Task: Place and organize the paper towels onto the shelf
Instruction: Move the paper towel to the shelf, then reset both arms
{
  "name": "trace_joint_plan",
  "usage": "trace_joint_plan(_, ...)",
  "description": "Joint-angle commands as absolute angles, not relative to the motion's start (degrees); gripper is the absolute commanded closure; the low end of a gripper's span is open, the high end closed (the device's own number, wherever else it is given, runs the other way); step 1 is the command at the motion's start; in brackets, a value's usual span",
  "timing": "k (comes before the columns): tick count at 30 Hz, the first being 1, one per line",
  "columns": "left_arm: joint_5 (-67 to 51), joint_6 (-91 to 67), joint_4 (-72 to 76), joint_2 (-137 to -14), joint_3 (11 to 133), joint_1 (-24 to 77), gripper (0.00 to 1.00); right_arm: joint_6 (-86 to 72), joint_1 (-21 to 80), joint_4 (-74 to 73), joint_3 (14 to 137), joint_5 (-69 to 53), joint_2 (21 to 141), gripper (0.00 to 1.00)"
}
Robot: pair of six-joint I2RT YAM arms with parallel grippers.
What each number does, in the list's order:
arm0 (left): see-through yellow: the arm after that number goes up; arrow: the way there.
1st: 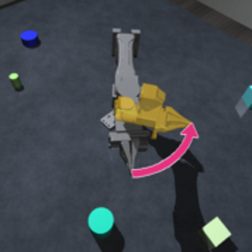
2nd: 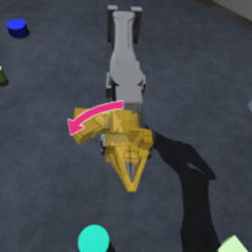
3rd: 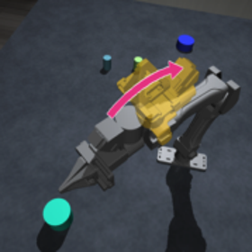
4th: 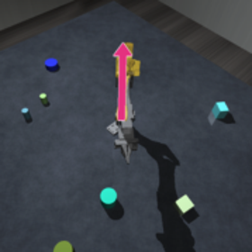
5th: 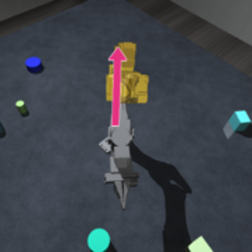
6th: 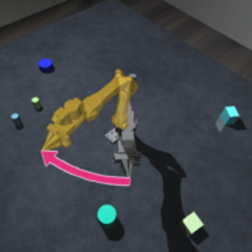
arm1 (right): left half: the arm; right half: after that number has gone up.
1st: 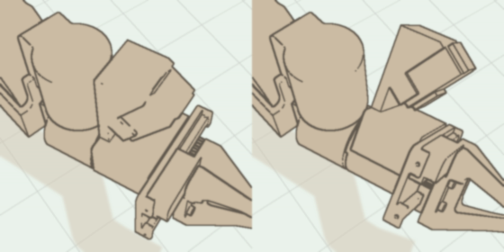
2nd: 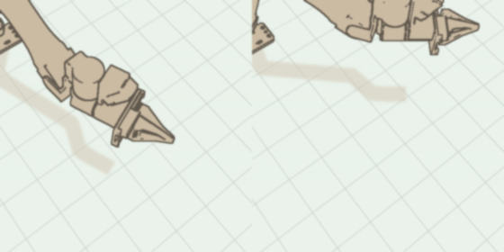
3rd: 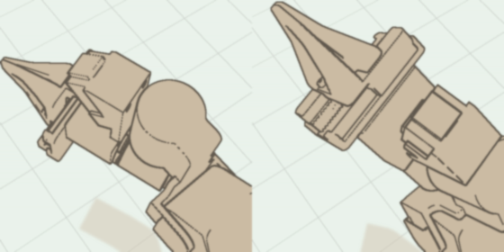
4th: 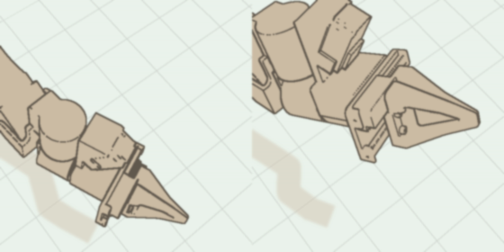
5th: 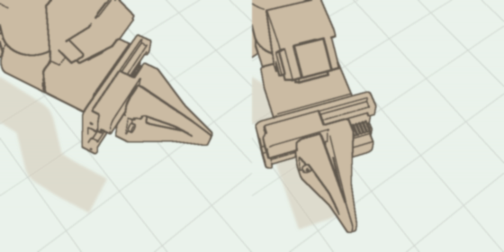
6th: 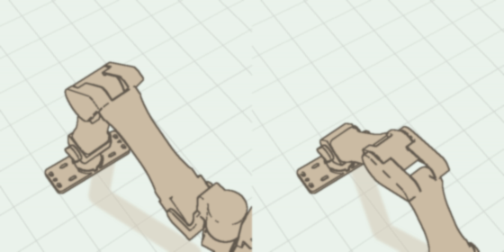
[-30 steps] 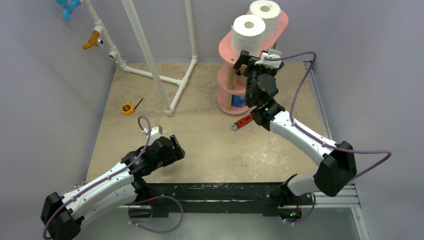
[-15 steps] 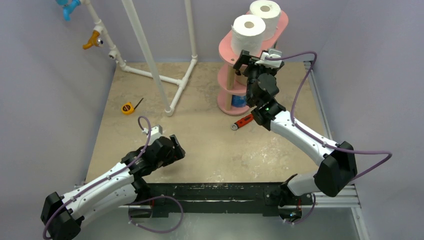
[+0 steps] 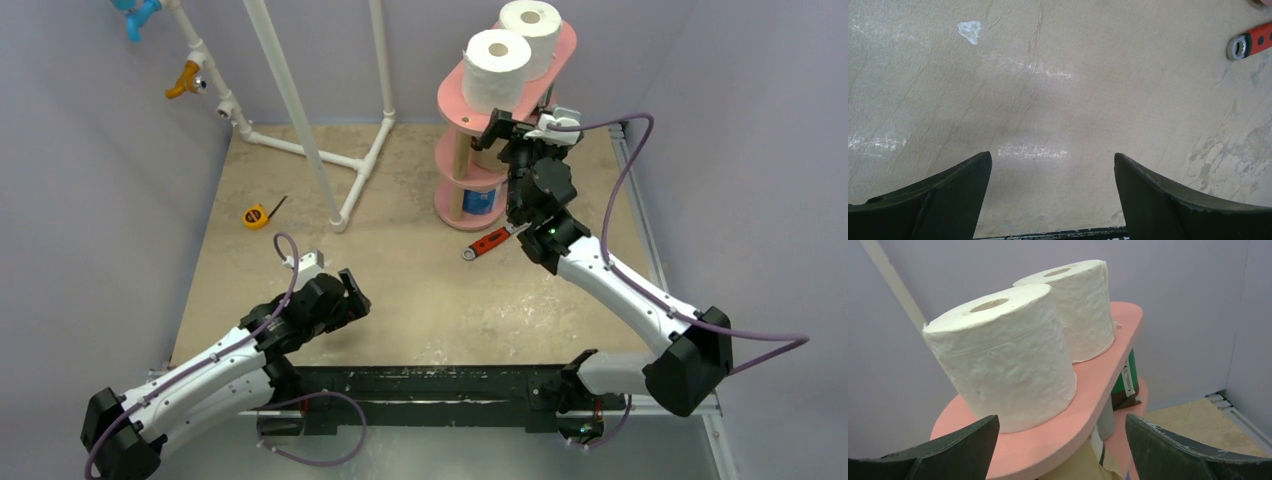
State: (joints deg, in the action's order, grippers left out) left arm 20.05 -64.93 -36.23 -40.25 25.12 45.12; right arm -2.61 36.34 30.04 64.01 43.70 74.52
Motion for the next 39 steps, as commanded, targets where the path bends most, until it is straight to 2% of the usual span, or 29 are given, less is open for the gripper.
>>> trace_joint_plan(1,19.68,-64.3,-34.93,-38.84,24.59,44.99,0.08,-3.22,37.39,28.96,61.44,42.71,69.79,0.01)
trace_joint_plan(11,18.19,-63.14,-36.5,-33.78,24.6,44.97,0.02,0.54,49.35,22.36,55.35,47.5,58.3,0.01)
trace_joint_plan(18,19.9,-62.52,-39.77,-33.4,26.7,44.99,0.0,-11.69,50.3,6.47,50.32,44.94,47.64,0.01)
trace_joint_plan(23,22.08,-62.63,-42.12,-37.58,30.35,45.07,0.0,-20.69,50.36,0.1,45.79,49.65,44.32,0.01)
trace_joint_plan(29,27.0,-61.6,-44.45,-40.04,34.27,45.01,0.0,-30.85,50.3,-6.11,41.91,55.78,43.68,0.01)
trace_joint_plan(35,33.81,-59.33,-44.0,-35.75,33.58,45.01,0.0,-42.29,49.91,-12.93,41.31,63.39,44.93,0.01)
trace_joint_plan(39,39.91,-59.4,-46.75,-33.86,35.24,45.05,0.0,-41.71,41.89,-17.19,43.93,61.14,50.77,0.01)
